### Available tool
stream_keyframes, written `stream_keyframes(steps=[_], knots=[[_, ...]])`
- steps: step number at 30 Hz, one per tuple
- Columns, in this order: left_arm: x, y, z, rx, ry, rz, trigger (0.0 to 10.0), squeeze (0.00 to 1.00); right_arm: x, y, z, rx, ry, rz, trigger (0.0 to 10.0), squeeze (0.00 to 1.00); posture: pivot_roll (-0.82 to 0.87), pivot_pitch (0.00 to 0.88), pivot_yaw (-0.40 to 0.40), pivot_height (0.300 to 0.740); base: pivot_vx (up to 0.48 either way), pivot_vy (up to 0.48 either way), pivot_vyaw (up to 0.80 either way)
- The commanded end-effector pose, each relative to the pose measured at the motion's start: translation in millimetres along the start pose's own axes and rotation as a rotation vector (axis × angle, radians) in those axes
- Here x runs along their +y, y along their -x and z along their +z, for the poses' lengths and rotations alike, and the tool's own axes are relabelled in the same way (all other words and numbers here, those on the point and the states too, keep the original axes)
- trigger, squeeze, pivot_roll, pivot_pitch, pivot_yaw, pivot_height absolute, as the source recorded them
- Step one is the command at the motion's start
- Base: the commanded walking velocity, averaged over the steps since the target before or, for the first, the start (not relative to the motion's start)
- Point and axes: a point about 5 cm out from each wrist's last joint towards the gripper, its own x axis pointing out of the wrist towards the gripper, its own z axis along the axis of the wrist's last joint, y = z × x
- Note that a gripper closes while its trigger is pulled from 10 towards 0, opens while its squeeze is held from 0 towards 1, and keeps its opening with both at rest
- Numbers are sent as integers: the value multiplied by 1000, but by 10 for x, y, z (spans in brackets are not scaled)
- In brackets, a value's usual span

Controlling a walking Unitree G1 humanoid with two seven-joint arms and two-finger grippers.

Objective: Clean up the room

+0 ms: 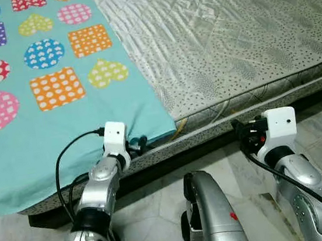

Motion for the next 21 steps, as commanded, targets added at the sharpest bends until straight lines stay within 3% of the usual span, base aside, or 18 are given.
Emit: stream_keyframes(steps=[1,8,21], knots=[[-164,59,-305,122,18,-56,10000,0,-45,12,-46,15,-3,-10,10000,0,-190,232,-85,531,0,0,0],[-400,96,-395,153,36,-123,10000,0,-30,-24,-63,13,-5,1,10000,0,-184,225,-90,531,0,0,0],[-584,131,-284,131,13,-216,10000,0,1,-66,-64,4,-8,6,10000,0,-173,214,-87,531,0,0,0]])
